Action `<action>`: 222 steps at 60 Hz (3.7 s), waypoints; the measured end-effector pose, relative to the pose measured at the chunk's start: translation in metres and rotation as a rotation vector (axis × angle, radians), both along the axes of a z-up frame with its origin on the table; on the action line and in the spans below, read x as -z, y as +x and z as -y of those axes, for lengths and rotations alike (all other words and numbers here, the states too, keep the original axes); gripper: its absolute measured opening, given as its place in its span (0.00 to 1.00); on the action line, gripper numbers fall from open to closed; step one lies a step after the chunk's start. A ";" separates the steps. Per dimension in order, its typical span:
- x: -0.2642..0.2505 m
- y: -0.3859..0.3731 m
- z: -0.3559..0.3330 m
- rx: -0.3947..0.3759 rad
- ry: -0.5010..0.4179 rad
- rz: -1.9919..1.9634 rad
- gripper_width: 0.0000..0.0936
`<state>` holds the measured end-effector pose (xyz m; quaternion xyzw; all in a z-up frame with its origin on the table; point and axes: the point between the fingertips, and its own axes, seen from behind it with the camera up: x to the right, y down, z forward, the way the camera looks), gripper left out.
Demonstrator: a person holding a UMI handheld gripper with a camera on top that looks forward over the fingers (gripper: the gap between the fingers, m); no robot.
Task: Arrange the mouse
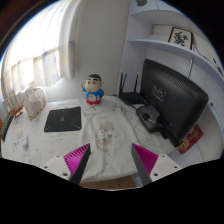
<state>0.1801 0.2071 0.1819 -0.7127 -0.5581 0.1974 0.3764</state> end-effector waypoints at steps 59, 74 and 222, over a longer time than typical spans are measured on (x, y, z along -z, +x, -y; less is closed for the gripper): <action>0.045 -0.003 0.427 -0.311 -0.071 -0.027 0.91; 0.069 -0.028 0.476 -0.374 -0.047 -0.112 0.91; 0.198 -0.333 0.205 -0.265 -0.154 -0.037 0.77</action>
